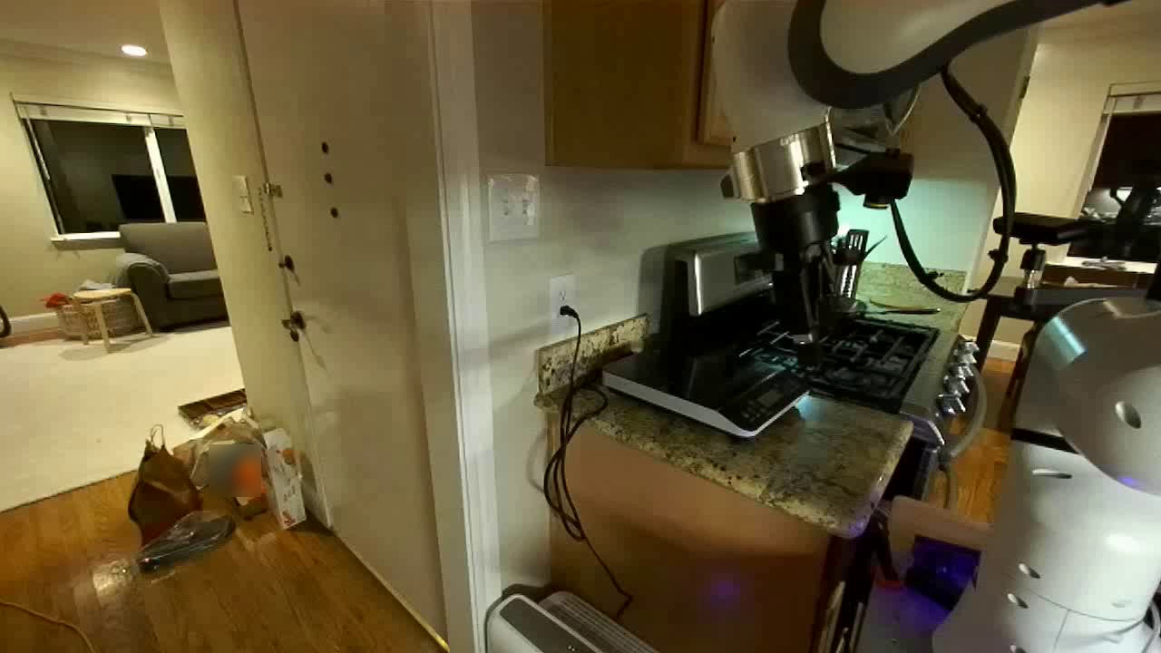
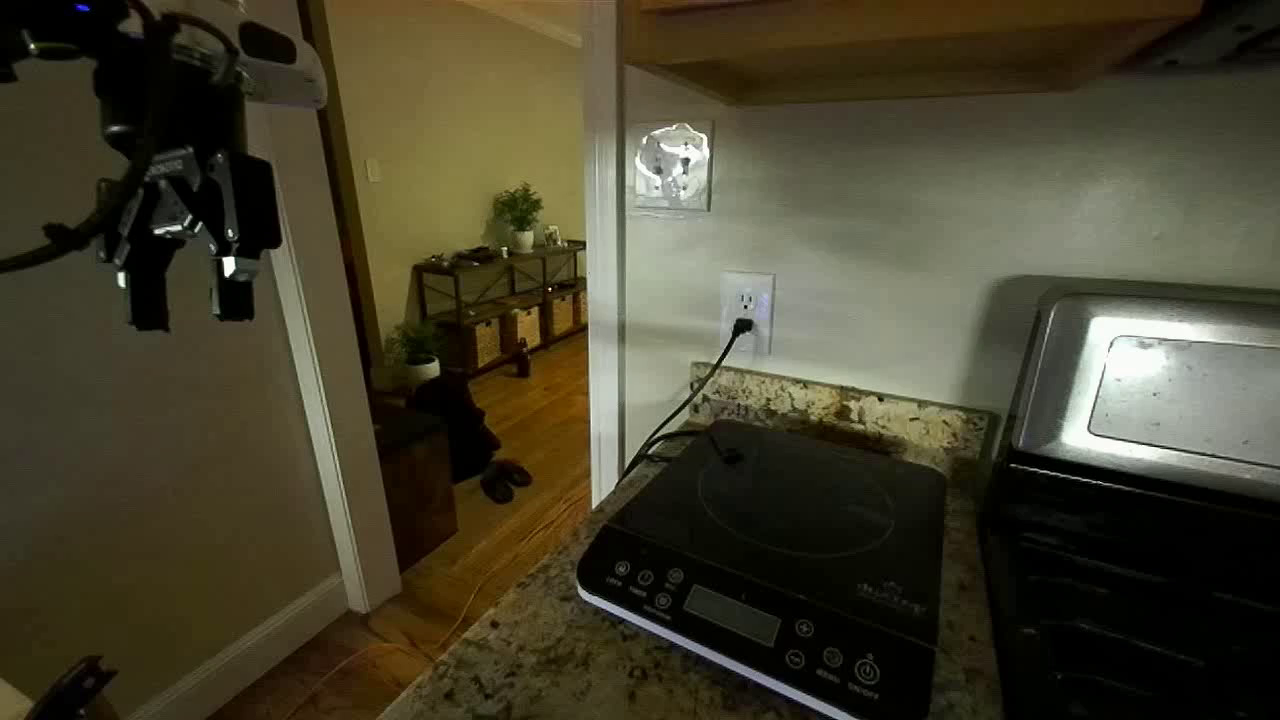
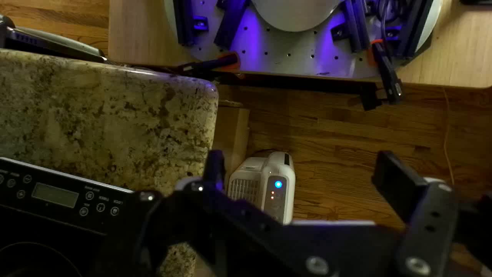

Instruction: Turn on the light using the switch on the left

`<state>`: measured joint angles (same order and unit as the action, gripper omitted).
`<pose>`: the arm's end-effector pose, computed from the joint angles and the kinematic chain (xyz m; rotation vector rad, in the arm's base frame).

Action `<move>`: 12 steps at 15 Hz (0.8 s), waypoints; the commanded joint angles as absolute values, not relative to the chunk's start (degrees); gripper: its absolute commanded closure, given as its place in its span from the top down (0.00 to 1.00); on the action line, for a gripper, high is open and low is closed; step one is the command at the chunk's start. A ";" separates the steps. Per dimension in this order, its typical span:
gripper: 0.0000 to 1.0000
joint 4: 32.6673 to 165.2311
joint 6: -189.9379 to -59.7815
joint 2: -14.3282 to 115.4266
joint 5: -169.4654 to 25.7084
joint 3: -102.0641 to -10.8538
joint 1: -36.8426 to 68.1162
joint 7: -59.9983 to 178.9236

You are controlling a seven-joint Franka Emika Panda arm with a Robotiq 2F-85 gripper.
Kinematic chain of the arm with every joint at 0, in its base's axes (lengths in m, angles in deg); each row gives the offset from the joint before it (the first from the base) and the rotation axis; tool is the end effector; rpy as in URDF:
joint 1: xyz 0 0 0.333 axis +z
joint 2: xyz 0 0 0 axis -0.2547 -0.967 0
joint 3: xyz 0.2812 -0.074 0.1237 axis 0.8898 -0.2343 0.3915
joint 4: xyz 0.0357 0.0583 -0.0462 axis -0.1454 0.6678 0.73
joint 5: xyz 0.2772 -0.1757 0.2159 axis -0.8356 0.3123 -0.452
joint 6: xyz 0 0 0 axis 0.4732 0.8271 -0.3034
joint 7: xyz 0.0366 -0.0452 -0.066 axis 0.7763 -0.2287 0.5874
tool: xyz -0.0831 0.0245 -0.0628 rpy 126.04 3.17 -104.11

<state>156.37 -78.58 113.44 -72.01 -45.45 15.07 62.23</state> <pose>0.2762 0.0322 0.4743 2.9626 0.0761 -0.3861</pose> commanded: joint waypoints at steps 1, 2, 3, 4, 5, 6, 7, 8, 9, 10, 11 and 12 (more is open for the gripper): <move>1.00 156.29 -78.47 113.30 -71.50 -46.39 16.29 61.51; 1.00 156.29 -78.47 113.30 -71.50 -46.39 16.29 61.51; 1.00 156.29 -78.47 113.30 -71.50 -46.39 16.29 61.51; 1.00 156.29 -78.47 113.30 -71.50 -46.39 16.29 61.51; 1.00 156.29 -78.47 113.30 -71.50 -46.39 16.29 61.51; 1.00 156.29 -78.47 113.30 -71.50 -46.39 16.29 61.51; 1.00 156.29 -78.47 113.30 -71.50 -46.39 16.29 61.51; 1.00 156.29 -78.47 113.30 -71.50 -46.39 16.29 61.51; 1.00 156.13 -78.72 112.97 -71.51 -46.39 16.16 61.28; 1.00 155.75 -78.98 112.40 -71.60 -46.46 15.95 61.03; 1.00 155.44 -79.45 111.97 -71.56 -46.48 15.75 60.74; 1.00 154.97 -80.41 111.47 -71.66 -46.56 15.42 60.19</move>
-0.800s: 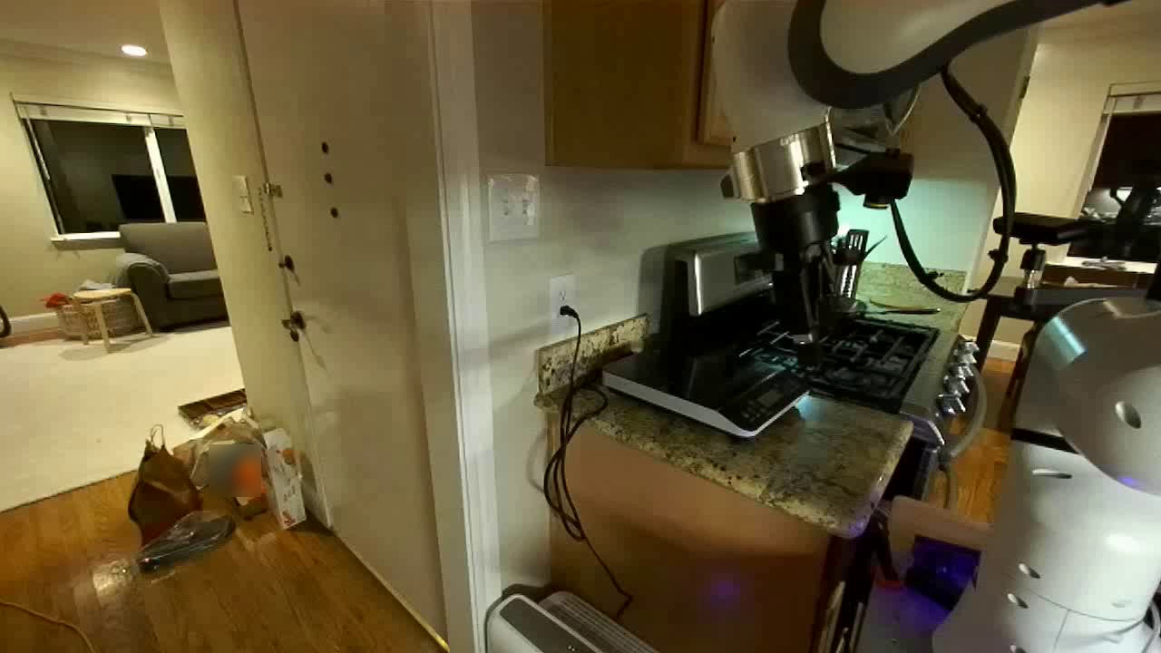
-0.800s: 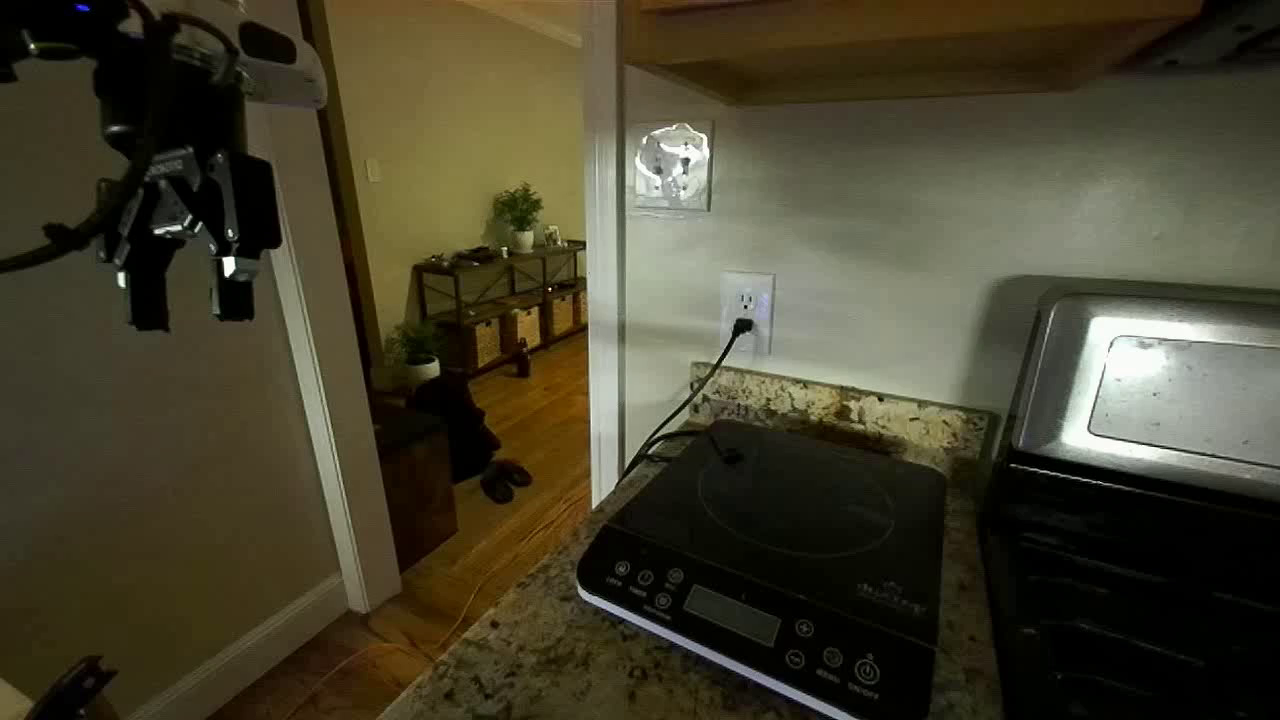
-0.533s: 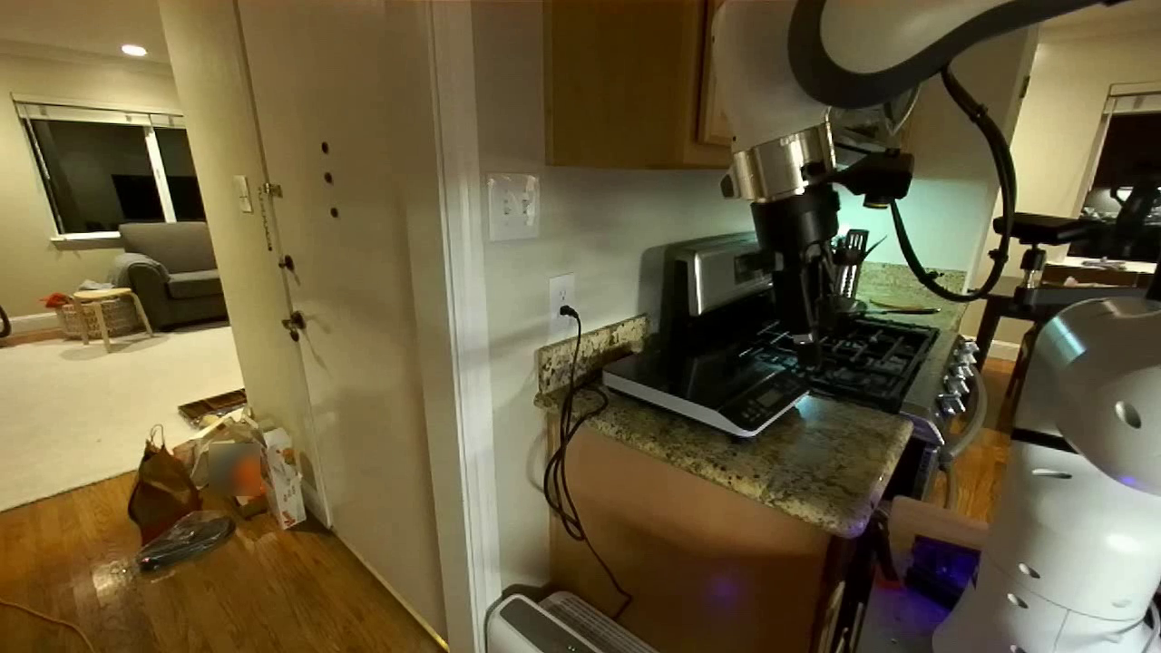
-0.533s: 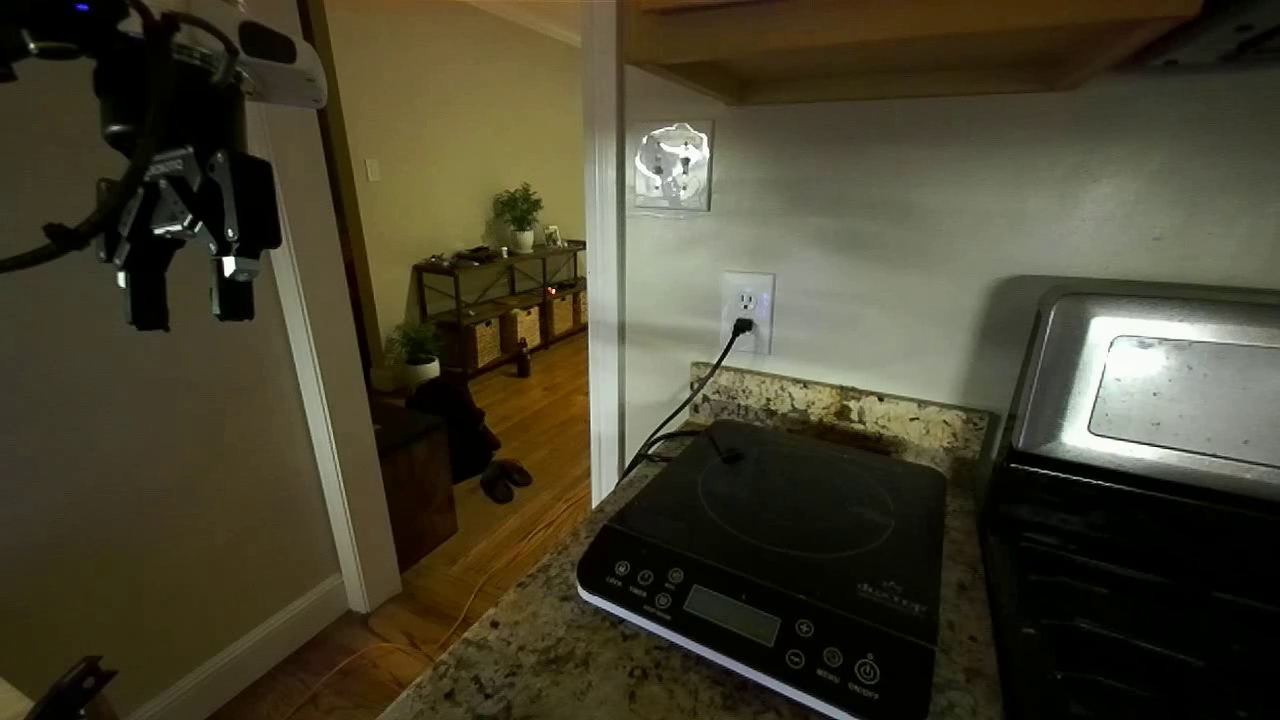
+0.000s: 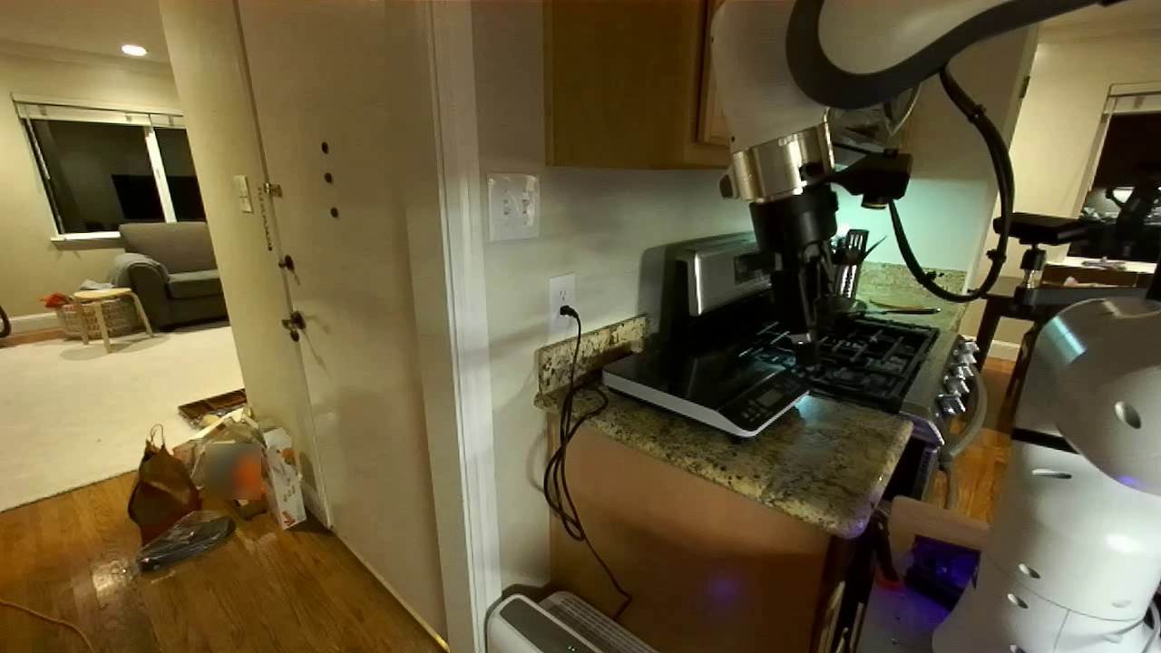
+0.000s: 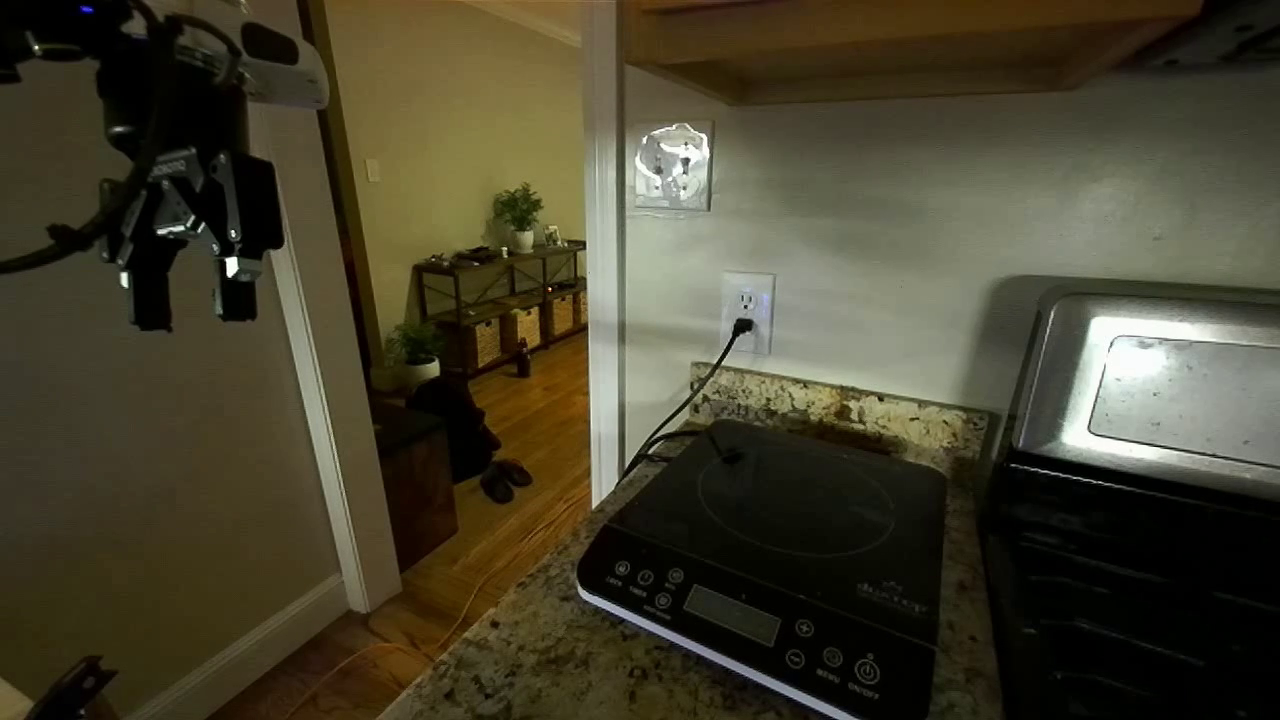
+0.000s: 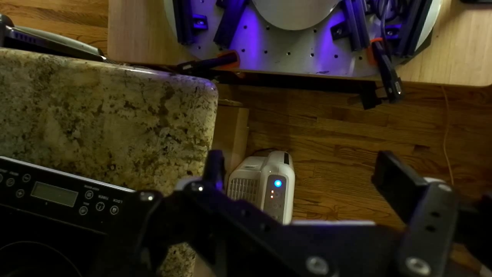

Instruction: Turn on the light using the switch on the left

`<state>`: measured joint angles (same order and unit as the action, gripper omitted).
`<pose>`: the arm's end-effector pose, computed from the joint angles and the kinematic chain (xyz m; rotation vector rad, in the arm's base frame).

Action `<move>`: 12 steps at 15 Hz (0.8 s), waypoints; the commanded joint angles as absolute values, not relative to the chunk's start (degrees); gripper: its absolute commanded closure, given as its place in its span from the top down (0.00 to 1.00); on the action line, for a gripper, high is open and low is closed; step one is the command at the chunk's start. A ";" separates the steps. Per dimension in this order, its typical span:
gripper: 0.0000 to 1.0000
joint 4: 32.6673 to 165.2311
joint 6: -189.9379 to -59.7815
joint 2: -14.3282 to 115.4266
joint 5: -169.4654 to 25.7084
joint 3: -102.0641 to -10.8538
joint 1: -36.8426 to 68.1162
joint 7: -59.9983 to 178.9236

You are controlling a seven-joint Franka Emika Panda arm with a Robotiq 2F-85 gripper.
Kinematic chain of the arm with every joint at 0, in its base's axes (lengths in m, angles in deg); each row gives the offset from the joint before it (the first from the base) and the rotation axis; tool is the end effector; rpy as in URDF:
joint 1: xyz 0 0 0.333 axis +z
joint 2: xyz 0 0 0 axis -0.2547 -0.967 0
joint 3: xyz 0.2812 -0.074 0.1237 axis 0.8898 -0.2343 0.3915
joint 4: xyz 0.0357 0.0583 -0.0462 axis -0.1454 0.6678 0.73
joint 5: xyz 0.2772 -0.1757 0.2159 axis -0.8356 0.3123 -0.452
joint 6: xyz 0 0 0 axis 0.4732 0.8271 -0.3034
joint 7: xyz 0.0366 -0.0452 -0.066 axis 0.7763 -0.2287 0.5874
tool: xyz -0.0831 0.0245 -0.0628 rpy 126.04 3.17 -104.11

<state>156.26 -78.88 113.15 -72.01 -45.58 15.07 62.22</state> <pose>0.2779 0.0318 0.4741 2.9653 0.0751 -0.3833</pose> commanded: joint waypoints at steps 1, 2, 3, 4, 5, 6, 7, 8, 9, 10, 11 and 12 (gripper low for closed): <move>1.00 154.54 -81.37 111.07 -71.72 -46.55 15.04 59.31; 1.00 153.90 -82.93 110.51 -71.84 -46.67 14.57 58.18; 1.00 153.13 -84.43 109.73 -71.96 -46.75 14.11 56.96; 1.00 152.17 -85.92 108.73 -72.04 -46.89 13.63 55.84; 1.00 151.40 -88.12 107.89 -72.05 -46.91 13.09 54.33; 1.00 150.34 -90.37 106.71 -72.53 -47.05 12.41 52.43; 1.00 149.33 -92.35 105.50 -73.16 -47.18 11.75 50.32; 1.00 148.13 -94.68 103.96 -73.56 -47.31 11.10 48.48; 1.00 147.10 -96.70 102.63 -74.01 -47.43 10.54 46.75; 1.00 145.81 -99.29 100.82 -74.49 -47.67 9.97 45.19; 1.00 144.58 -101.84 99.12 -75.02 -47.82 9.43 43.58; 1.00 143.56 -104.32 97.64 -75.56 -47.94 8.93 41.94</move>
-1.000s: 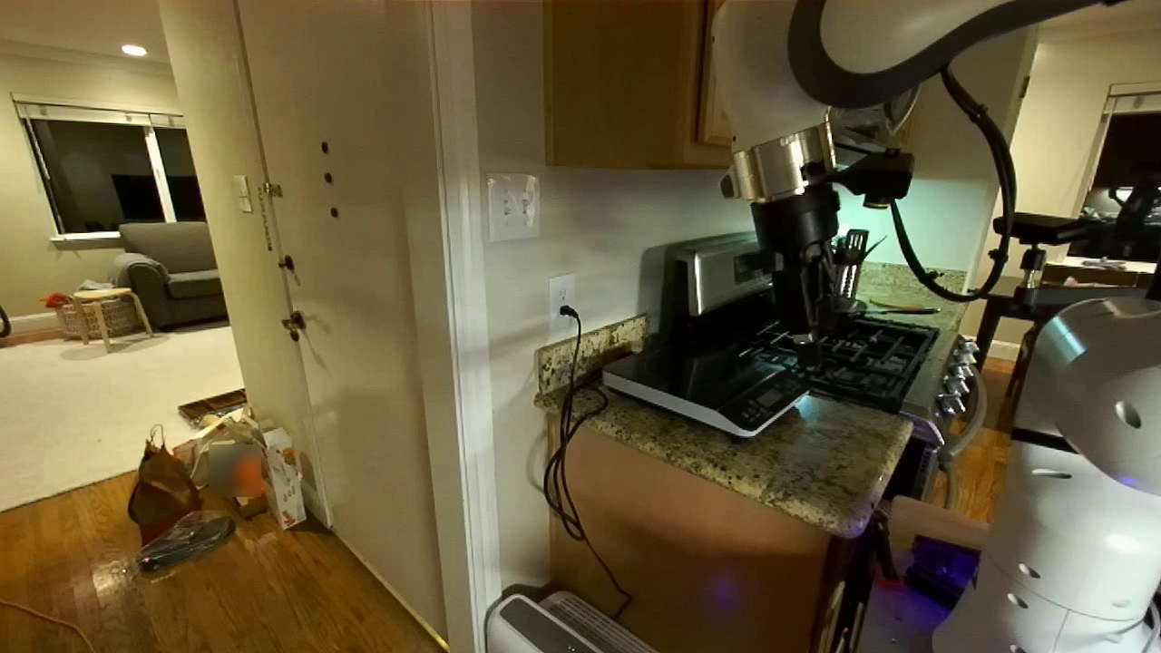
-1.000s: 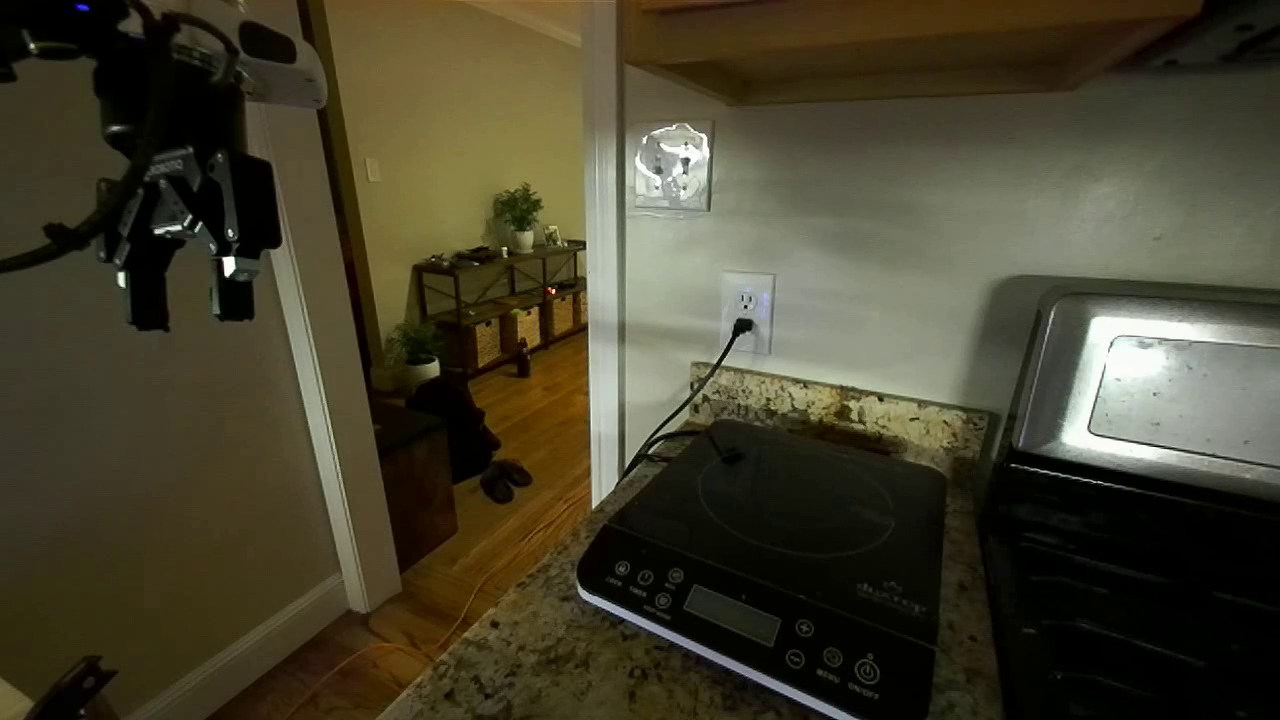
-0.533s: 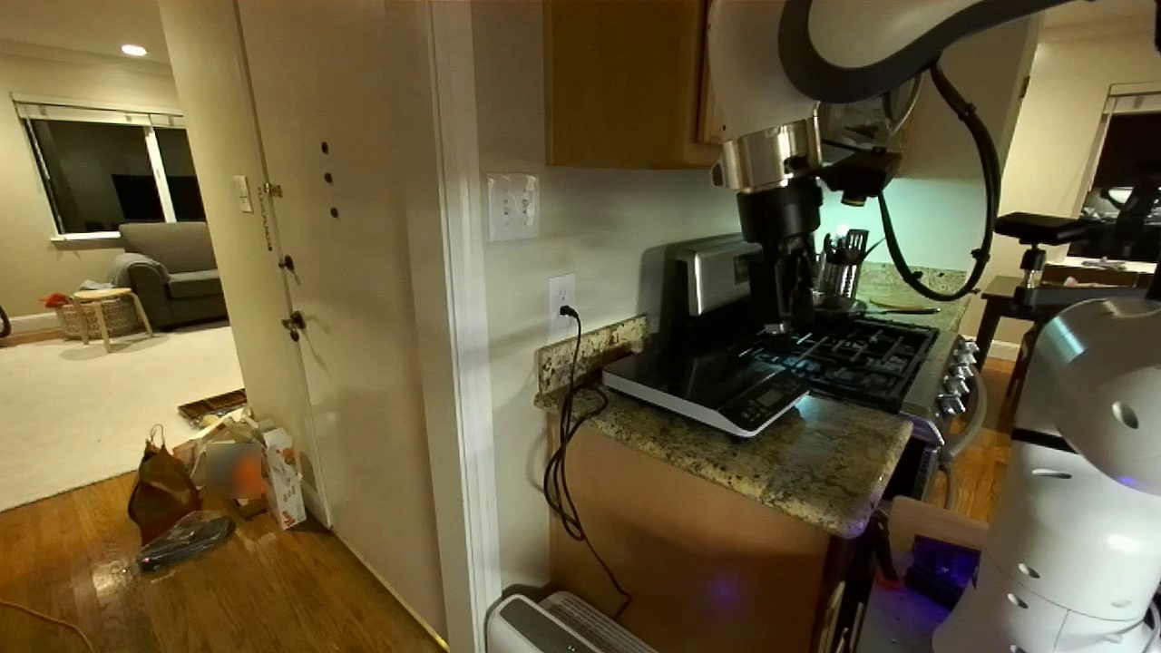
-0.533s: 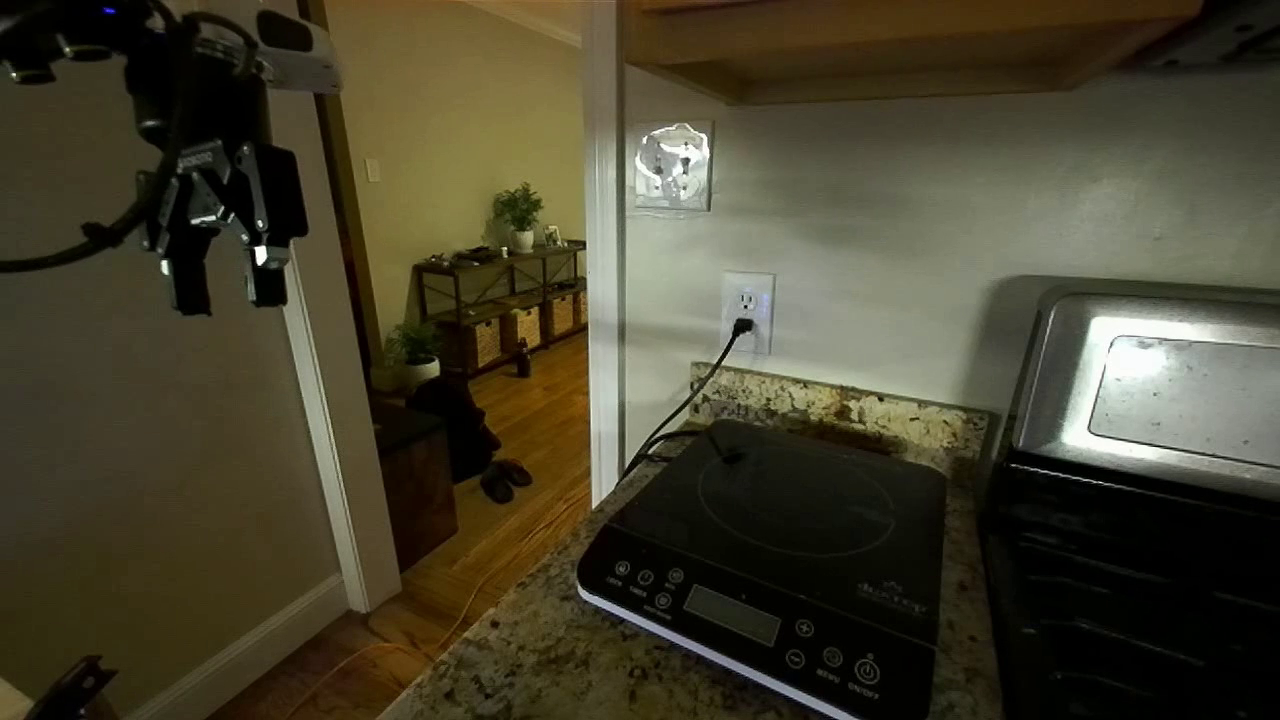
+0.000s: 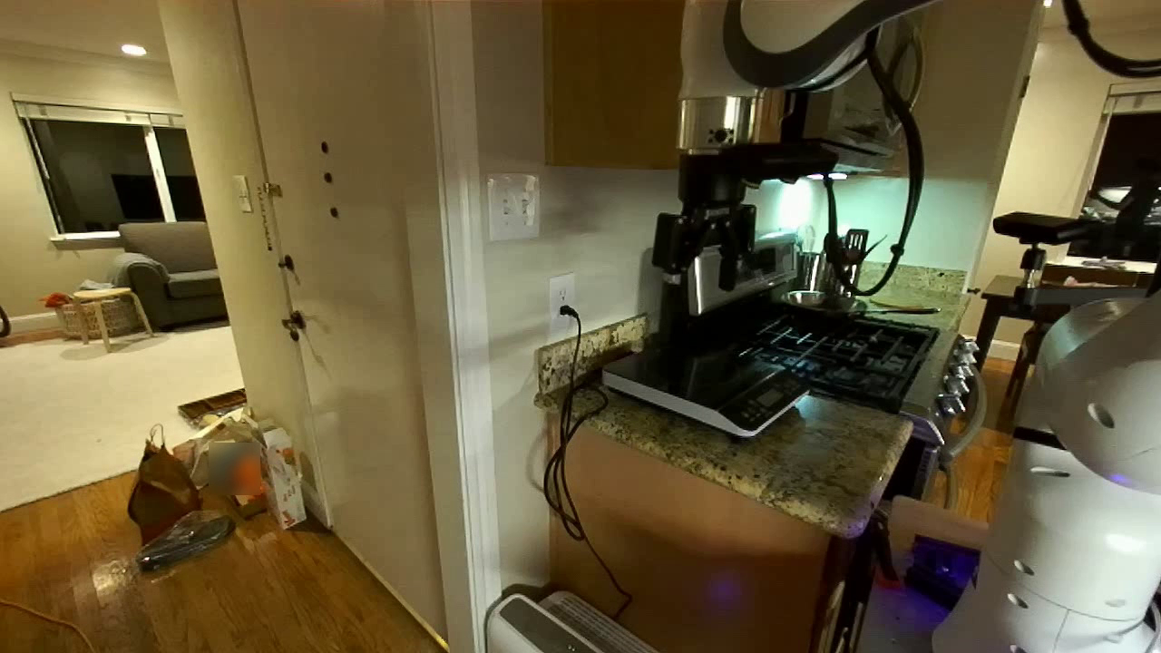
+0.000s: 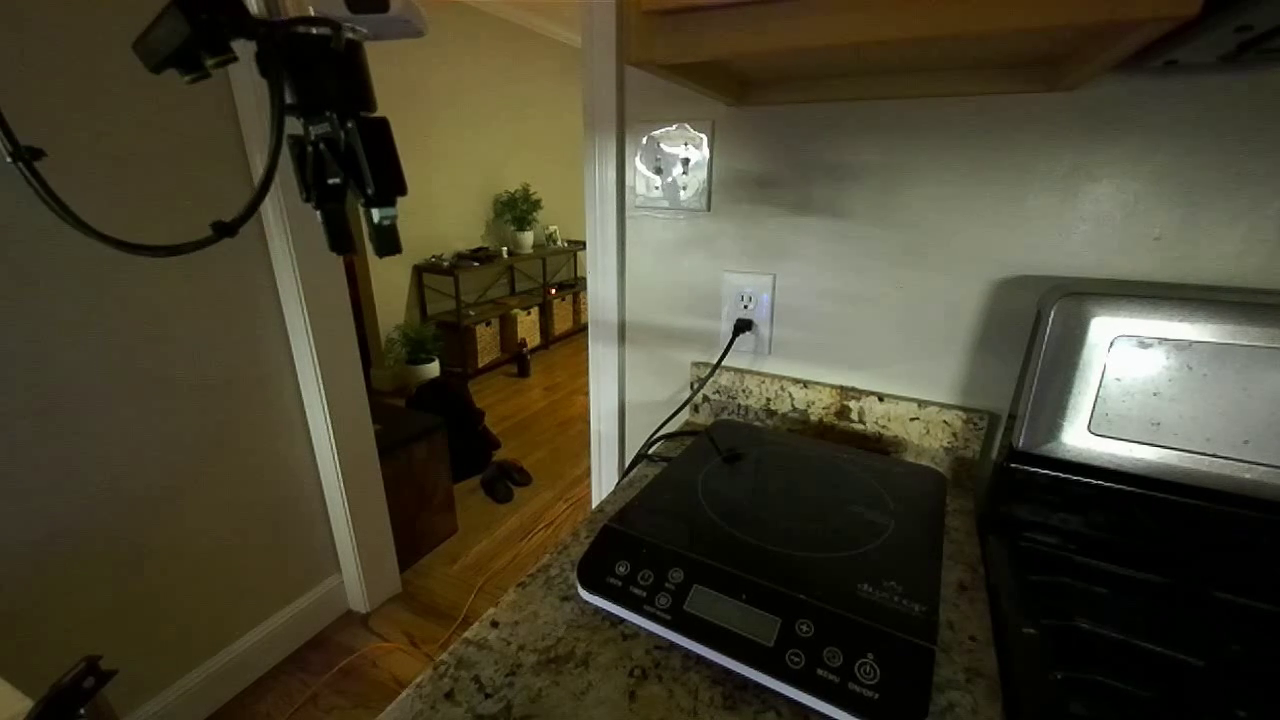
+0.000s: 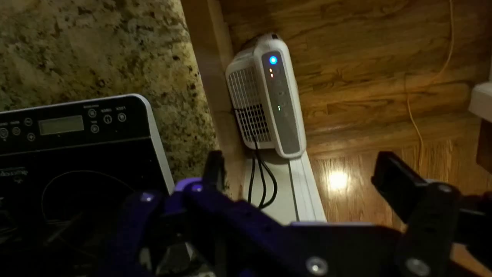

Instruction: Turn on the light using the switch on the left

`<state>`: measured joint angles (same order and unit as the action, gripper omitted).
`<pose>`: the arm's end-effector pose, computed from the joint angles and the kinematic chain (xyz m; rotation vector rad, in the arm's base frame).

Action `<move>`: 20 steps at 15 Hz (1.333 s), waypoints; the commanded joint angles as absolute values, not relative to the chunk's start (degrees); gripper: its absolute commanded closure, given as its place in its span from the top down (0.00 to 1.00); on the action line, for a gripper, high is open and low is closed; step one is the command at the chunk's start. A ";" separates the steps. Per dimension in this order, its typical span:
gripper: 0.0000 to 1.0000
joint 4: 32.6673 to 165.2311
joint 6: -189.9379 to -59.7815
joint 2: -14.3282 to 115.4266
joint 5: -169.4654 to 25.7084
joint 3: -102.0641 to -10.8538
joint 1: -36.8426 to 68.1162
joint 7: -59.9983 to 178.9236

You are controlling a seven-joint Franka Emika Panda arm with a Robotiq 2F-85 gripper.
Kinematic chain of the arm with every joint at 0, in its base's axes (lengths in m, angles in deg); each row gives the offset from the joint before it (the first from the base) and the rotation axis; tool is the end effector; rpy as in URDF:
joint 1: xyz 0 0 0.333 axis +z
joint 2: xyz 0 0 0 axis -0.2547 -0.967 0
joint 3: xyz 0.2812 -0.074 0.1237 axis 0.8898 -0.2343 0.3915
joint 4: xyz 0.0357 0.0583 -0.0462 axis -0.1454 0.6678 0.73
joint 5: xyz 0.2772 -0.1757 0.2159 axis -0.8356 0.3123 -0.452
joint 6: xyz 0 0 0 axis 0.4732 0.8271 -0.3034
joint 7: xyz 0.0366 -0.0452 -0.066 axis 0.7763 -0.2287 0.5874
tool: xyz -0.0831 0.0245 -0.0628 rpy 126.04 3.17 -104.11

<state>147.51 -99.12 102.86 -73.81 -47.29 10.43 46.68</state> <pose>0.3689 0.0077 0.5147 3.0456 -0.4580 0.1118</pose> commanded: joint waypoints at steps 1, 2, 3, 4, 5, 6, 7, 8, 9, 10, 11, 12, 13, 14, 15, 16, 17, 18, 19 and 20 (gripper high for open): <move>1.00 142.77 -107.38 96.25 -75.94 -47.83 8.50 40.21; 1.00 142.42 -110.76 95.37 -75.94 -47.59 8.13 38.56; 1.00 142.23 -113.88 94.71 -75.77 -47.32 7.81 36.84; 1.00 142.41 -116.46 94.48 -75.62 -47.15 7.72 35.60; 1.00 142.77 -118.42 94.34 -75.63 -47.11 7.85 34.85; 1.00 142.85 -115.50 94.70 -74.99 -47.63 8.53 37.42; 1.00 142.80 -116.08 94.29 -74.98 -47.58 8.55 37.14; 1.00 142.80 -116.03 94.16 -74.97 -47.55 8.58 37.14; 1.00 142.80 -116.02 94.17 -74.97 -47.53 8.59 37.14; 1.00 142.80 -116.02 94.17 -74.97 -47.53 8.59 37.14; 1.00 142.80 -116.02 94.17 -74.97 -47.53 8.59 37.14; 1.00 142.80 -116.02 94.17 -74.97 -47.53 8.59 37.14; 1.00 143.39 -120.42 93.98 -75.13 -47.58 8.00 35.68; 1.00 143.22 -123.98 93.33 -75.19 -47.63 7.07 33.62; 1.00 142.48 -125.95 92.41 -75.16 -47.77 6.55 32.69; 1.00 141.63 -128.64 91.11 -75.22 -47.74 5.57 30.78; 1.00 141.78 -129.34 91.86 -75.00 -47.71 4.69 29.22; 1.00 141.41 -130.76 91.21 -74.86 -47.84 4.04 28.26; 1.00 141.23 -131.81 90.89 -74.78 -47.84 3.47 27.21; 1.00 140.99 -132.77 90.40 -74.90 -47.73 2.99 25.89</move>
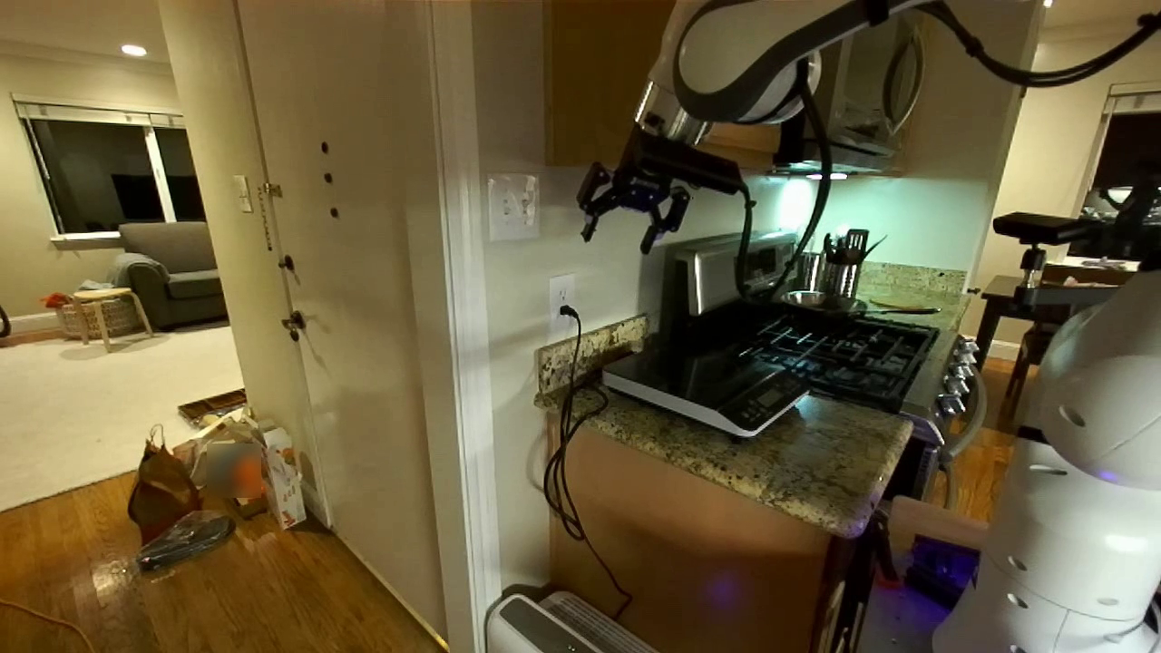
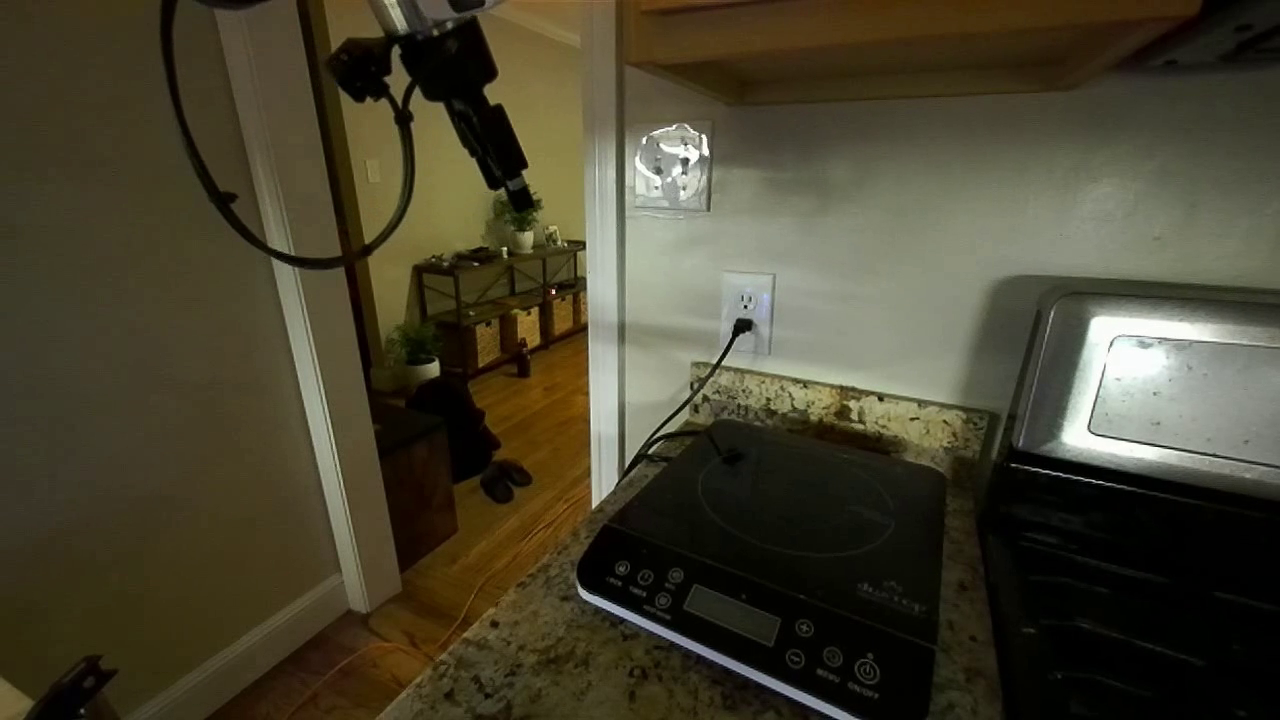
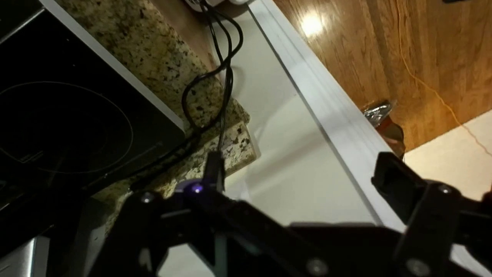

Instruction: Turn on the light using the switch on the left

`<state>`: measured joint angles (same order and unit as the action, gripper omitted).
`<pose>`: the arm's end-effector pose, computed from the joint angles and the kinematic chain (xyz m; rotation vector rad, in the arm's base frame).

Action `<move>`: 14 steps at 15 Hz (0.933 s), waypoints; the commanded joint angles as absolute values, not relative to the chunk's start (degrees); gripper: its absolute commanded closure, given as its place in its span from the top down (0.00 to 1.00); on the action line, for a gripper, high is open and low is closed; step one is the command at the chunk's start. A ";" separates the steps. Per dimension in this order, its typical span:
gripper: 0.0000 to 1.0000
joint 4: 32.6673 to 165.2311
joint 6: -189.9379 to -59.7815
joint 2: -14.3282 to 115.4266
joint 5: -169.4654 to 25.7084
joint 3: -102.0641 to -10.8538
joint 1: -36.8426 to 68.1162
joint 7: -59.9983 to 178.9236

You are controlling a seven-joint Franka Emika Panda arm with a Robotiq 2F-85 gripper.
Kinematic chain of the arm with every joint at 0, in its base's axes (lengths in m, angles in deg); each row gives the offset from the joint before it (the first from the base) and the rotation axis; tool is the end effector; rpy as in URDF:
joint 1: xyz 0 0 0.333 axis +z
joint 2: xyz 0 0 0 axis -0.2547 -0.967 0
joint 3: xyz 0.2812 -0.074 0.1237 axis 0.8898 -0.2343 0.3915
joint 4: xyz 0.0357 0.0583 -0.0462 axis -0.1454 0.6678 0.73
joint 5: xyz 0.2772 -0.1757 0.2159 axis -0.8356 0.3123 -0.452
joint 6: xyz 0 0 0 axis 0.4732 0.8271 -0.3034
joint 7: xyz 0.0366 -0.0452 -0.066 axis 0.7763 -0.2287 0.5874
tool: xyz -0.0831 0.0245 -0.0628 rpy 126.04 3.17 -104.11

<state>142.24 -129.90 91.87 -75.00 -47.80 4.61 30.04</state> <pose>0.4571 -0.0399 0.5425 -2.7842 1.0001 -0.7457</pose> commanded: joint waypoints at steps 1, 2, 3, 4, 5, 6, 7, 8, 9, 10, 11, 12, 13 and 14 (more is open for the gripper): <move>1.00 140.89 -133.72 90.08 -75.10 -47.80 2.78 25.10; 1.00 140.67 -134.83 89.47 -75.25 -47.54 2.58 23.61; 1.00 140.51 -135.87 89.03 -75.38 -47.43 2.54 22.29; 1.00 140.32 -137.30 88.36 -75.89 -47.37 2.85 20.85; 1.00 140.20 -138.39 87.85 -76.06 -47.34 3.00 19.66; 1.00 140.28 -140.37 87.26 -76.82 -47.35 3.41 18.35; 1.00 140.35 -141.62 87.01 -77.02 -47.37 3.64 17.90; 1.00 141.00 -143.17 87.74 -75.88 -47.31 3.47 18.43; 1.00 141.06 -140.72 87.86 -75.85 -47.75 3.80 19.99; 1.00 141.06 -141.68 87.66 -75.88 -47.69 3.79 20.01; 1.00 141.06 -142.02 87.63 -75.89 -47.68 3.77 20.02; 1.00 141.06 -142.13 87.64 -75.90 -47.67 3.77 20.03; 1.00 141.06 -142.16 87.64 -75.90 -47.67 3.77 20.03; 1.00 142.04 -148.34 86.76 -77.05 -46.90 2.96 15.49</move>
